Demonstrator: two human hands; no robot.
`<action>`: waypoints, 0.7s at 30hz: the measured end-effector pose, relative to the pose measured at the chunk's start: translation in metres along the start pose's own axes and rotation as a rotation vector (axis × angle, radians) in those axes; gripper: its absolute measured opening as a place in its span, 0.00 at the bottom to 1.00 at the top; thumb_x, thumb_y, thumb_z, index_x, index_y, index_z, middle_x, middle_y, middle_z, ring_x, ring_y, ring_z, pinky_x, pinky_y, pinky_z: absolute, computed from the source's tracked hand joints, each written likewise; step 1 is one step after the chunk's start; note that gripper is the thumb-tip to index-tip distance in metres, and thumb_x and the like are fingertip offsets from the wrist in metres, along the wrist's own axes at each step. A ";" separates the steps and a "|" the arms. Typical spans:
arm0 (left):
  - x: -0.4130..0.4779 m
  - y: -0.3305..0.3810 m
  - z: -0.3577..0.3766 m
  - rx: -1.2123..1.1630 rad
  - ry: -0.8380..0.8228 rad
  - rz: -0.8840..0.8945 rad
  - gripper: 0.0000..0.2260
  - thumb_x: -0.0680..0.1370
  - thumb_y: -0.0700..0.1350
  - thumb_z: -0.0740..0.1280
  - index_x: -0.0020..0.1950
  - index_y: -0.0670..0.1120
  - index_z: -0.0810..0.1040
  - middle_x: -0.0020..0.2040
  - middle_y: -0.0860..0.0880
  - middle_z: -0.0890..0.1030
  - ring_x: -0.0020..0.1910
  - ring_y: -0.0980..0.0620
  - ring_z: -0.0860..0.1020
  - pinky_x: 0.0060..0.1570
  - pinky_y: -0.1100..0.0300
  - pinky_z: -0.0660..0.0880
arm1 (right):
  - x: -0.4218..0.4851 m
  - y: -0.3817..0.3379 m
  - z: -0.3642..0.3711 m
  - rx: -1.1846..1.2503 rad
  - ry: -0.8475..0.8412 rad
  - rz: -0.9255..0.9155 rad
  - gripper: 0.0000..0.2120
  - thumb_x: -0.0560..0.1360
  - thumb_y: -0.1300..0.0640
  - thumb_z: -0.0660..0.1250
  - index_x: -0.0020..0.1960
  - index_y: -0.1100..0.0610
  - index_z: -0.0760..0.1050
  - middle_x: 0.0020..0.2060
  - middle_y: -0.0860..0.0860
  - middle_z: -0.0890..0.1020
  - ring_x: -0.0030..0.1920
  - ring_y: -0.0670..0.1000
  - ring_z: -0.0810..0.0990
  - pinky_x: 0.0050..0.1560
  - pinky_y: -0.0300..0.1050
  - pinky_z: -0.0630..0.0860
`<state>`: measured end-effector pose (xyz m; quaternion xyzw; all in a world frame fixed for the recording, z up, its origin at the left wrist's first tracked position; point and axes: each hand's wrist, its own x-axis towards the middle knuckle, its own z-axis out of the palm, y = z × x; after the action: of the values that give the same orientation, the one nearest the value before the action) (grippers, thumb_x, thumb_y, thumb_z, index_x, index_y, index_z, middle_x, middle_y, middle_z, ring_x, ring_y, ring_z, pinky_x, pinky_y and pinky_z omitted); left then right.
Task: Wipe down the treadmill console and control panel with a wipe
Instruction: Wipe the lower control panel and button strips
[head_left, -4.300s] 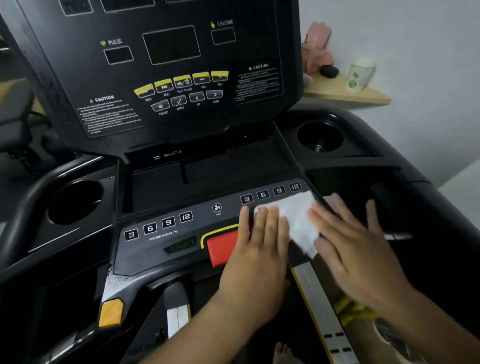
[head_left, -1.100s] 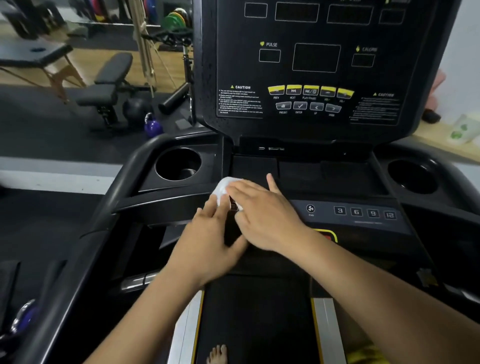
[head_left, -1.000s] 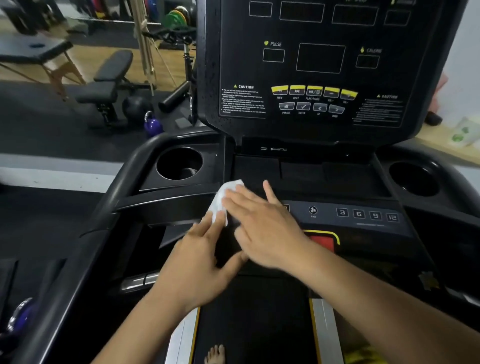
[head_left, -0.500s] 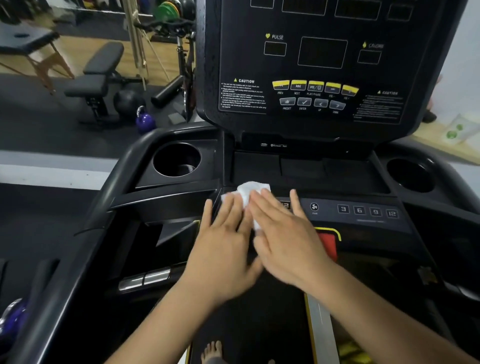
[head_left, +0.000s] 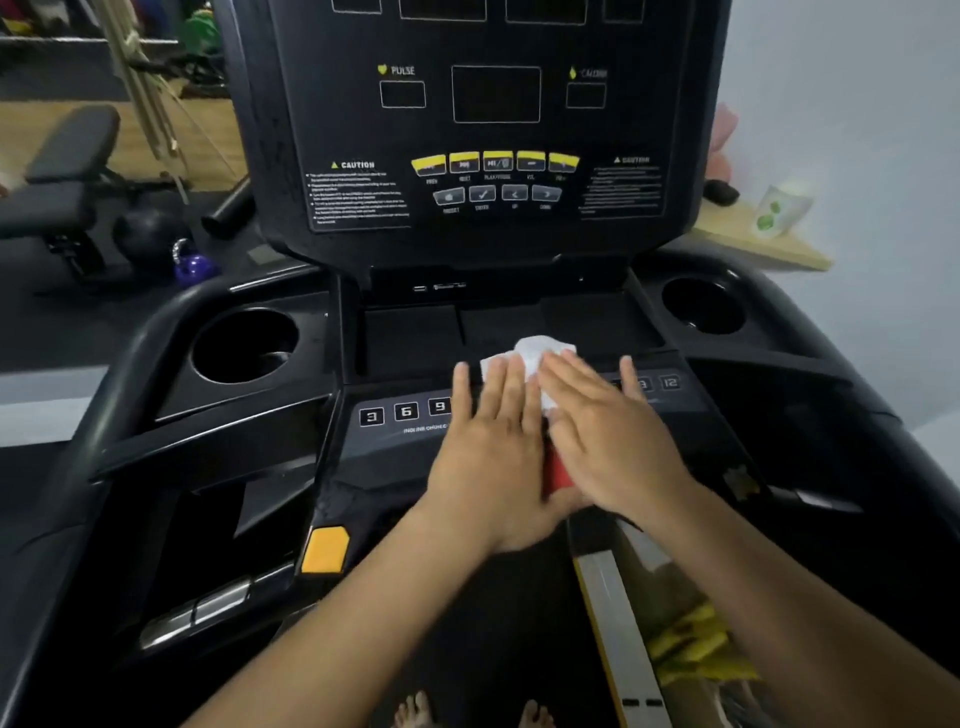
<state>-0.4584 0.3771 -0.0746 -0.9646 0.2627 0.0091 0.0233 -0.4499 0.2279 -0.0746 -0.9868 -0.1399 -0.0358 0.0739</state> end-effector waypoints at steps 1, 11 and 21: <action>0.007 0.010 -0.001 -0.008 0.002 0.031 0.48 0.73 0.75 0.41 0.76 0.39 0.34 0.78 0.37 0.38 0.77 0.39 0.34 0.72 0.35 0.35 | -0.005 0.013 0.000 0.002 0.027 0.024 0.29 0.77 0.49 0.41 0.76 0.52 0.58 0.76 0.44 0.57 0.75 0.39 0.47 0.75 0.58 0.41; 0.051 0.108 -0.001 0.109 0.003 0.246 0.47 0.75 0.73 0.49 0.79 0.39 0.43 0.79 0.36 0.43 0.77 0.36 0.39 0.70 0.32 0.34 | -0.068 0.095 0.007 0.016 0.231 0.229 0.23 0.80 0.56 0.48 0.71 0.61 0.65 0.70 0.57 0.71 0.70 0.53 0.68 0.73 0.63 0.54; 0.005 0.038 0.006 0.036 0.103 0.214 0.42 0.76 0.71 0.47 0.79 0.42 0.52 0.80 0.41 0.52 0.79 0.45 0.48 0.69 0.31 0.34 | -0.086 0.041 0.021 0.065 0.129 0.144 0.25 0.80 0.51 0.44 0.75 0.57 0.61 0.75 0.49 0.59 0.76 0.46 0.51 0.76 0.58 0.44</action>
<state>-0.4732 0.3425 -0.0820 -0.9296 0.3651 -0.0426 0.0259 -0.5195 0.1689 -0.1082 -0.9870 -0.0648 -0.0894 0.1172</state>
